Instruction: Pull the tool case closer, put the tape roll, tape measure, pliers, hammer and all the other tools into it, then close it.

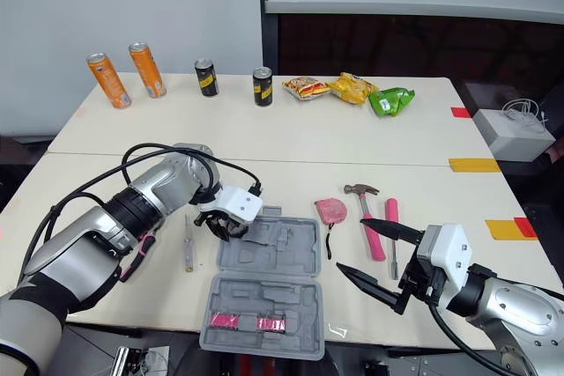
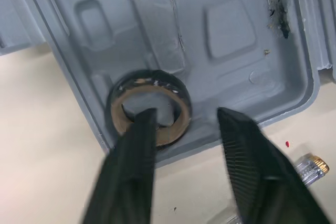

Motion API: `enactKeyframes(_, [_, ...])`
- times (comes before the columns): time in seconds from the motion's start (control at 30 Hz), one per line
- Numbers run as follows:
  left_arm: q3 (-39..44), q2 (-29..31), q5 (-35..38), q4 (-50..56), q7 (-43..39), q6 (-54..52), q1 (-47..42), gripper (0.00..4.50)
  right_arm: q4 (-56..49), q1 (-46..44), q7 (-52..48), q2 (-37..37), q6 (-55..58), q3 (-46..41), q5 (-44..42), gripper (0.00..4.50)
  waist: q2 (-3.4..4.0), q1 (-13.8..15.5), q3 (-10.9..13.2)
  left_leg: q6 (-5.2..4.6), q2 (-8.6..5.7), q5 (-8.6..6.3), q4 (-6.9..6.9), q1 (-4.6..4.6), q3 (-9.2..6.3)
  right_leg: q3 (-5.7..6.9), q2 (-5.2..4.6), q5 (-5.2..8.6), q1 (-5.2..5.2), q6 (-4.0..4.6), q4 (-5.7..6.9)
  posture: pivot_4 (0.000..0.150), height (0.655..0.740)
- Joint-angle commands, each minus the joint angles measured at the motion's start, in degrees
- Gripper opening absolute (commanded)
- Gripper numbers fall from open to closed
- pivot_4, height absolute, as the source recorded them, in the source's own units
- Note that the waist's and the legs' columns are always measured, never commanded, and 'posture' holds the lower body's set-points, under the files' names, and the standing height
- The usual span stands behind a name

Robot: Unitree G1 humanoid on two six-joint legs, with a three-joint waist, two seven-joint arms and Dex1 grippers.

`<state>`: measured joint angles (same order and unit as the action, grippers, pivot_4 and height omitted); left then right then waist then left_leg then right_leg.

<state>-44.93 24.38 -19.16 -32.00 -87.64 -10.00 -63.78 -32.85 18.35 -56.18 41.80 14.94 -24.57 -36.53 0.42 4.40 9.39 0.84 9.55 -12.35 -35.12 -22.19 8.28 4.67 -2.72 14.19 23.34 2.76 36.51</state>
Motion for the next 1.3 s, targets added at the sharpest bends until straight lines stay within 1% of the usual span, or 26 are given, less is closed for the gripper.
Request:
enactKeyframes(0.03, [3.3, 1.42, 0.77, 3.52, -1.59, -1.02, -0.59, 2.6, -0.77, -0.87, -0.38, 0.49, -0.8, 0.1, -0.21, 4.5, 0.01, 0.0, 0.0, 0.0, 0.0, 0.0, 0.0, 0.0, 0.0, 0.0, 0.0, 0.0, 0.0, 0.0, 0.0, 0.15, 0.74])
enactKeyframes(0.2, [9.12, 5.22, 5.42, 9.5, -3.72, -6.14, 0.59, 2.6, -0.09, -2.03, -0.43, 0.36, -0.99, 1.26, 0.16, 4.5, 0.05, -0.18, -0.03, 0.0, 0.01, 0.0, 0.0, 0.03, 0.0, 0.0, 0.0, 0.01, 0.02, 0.02, 0.02, 0.15, 0.74])
enactKeyframes(0.3, [16.88, 7.44, 12.35, 13.52, -0.95, -8.24, 5.43, 2.6, 0.3, -2.44, -0.49, 0.28, -1.16, 1.64, 0.33, 4.5, 0.33, -0.26, -0.2, 0.0, 0.01, 0.0, 0.01, 0.04, 0.02, -0.01, 0.0, 0.03, 0.01, 0.05, 0.02, 0.15, 0.74])
enactKeyframes(0.37, [19.73, 9.4, 15.17, 16.0, -1.01, -10.91, 9.19, 2.6, 0.42, -2.66, -0.46, 0.07, -1.26, 1.94, 0.48, 4.5, 0.43, -0.3, -0.26, 0.0, 0.02, 0.0, 0.02, 0.04, 0.03, -0.01, 0.0, 0.05, 0.01, 0.09, 0.03, 0.15, 0.74])
enactKeyframes(0.43, [22.92, 9.17, 17.35, 16.84, 2.14, -14.47, 12.74, 2.6, 0.46, -2.86, -0.27, -0.21, -1.29, 2.34, 0.55, 4.5, 0.48, -0.17, -0.29, 0.0, 0.02, 0.01, 0.02, 0.04, 0.02, 0.0, 0.0, 0.07, 0.01, 0.12, 0.07, 0.15, 0.74])
enactKeyframes(0.47, [25.39, 8.31, 19.66, 17.35, 3.74, -16.53, 14.29, 2.6, 0.46, -2.92, -0.19, -0.31, -1.26, 2.51, 0.52, 4.5, 0.51, -0.17, -0.31, -0.02, 0.02, 0.02, 0.02, 0.07, 0.0, 0.01, 0.0, 0.08, 0.02, 0.13, 0.06, 0.15, 0.74])
enactKeyframes(0.53, [29.0, 7.75, 23.42, 18.0, 5.02, -15.95, 18.3, 2.6, 0.61, -3.19, 0.02, -0.53, -1.29, 2.91, 0.6, 4.5, 0.51, -0.13, -0.31, -0.02, 0.02, 0.02, -0.01, 0.04, 0.0, 0.02, -0.01, 0.1, 0.04, 0.17, 0.07, 0.15, 0.74])
enactKeyframes(0.57, [30.22, 7.14, 23.54, 17.05, 7.38, -12.8, 20.27, 2.6, 0.73, -3.31, 0.05, -0.59, -1.3, 3.07, 0.66, 4.5, 0.5, -0.1, -0.31, -0.03, 0.01, 0.02, -0.02, 0.02, 0.0, 0.02, -0.02, 0.19, 0.03, 0.32, 0.04, 0.15, 0.74])
enactKeyframes(0.63, [32.18, 5.24, 23.85, 14.53, 11.74, -8.26, 22.9, 2.6, 0.9, -3.55, 0.19, -0.68, -1.23, 3.27, 0.63, 4.5, 0.51, -0.07, -0.31, -0.03, 0.01, 0.02, -0.02, -0.01, 0.0, 0.03, -0.02, 0.21, 0.04, 0.35, 0.02, 0.15, 0.74])
enactKeyframes(0.73, [33.42, 3.23, 24.63, 12.25, 14.3, -5.34, 24.46, 2.6, 1.08, -3.68, 0.24, -0.65, -1.07, 3.29, 0.36, 4.5, 0.5, -0.02, -0.32, -0.04, 0.01, 0.02, -0.05, -0.01, -0.02, 0.04, -0.02, 0.18, 0.03, 0.31, 0.03, 0.15, 0.74])
enactKeyframes(0.77, [33.56, 2.8, 24.7, 11.57, 14.78, -4.55, 24.76, 2.07, 1.14, -3.77, 0.26, -0.61, -1.01, 3.33, 0.33, 4.5, 0.49, -0.02, -0.32, -0.04, 0.01, 0.02, -0.05, -0.01, -0.04, 0.05, -0.01, 0.14, 0.03, 0.23, 0.03, 0.15, 0.74])
enactKeyframes(0.8, [33.57, 2.52, 24.77, 10.99, 15.15, -3.79, 24.98, 1.72, 1.21, -3.83, 0.25, -0.56, -0.97, 3.37, 0.32, 4.5, 0.49, -0.02, -0.32, -0.04, 0.01, 0.02, -0.05, -0.01, -0.04, 0.05, -0.02, 0.1, 0.03, 0.17, 0.02, 0.15, 0.74])
enactKeyframes(0.9, [33.32, 2.19, 24.98, 10.09, 16.0, -1.88, 25.33, 0.88, 1.26, -3.87, 0.28, -0.49, -0.9, 3.44, 0.33, 4.5, 0.49, -0.17, -0.32, -0.04, 0.01, 0.02, -0.04, -0.01, -0.04, 0.06, -0.01, 0.1, 0.04, 0.17, 0.03, 0.15, 0.74])
enactKeyframes(1.3, [32.37, 1.19, 25.06, 7.26, 16.38, 2.11, 25.27, 0.88, 0.53, -2.95, 1.32, -1.07, -1.02, 3.95, 0.63, 4.5, 0.49, -0.18, -0.32, -0.04, 0.01, 0.02, -0.04, 0.0, -0.04, 0.05, -0.01, 0.1, 0.04, 0.17, 0.05, 0.15, 0.74])
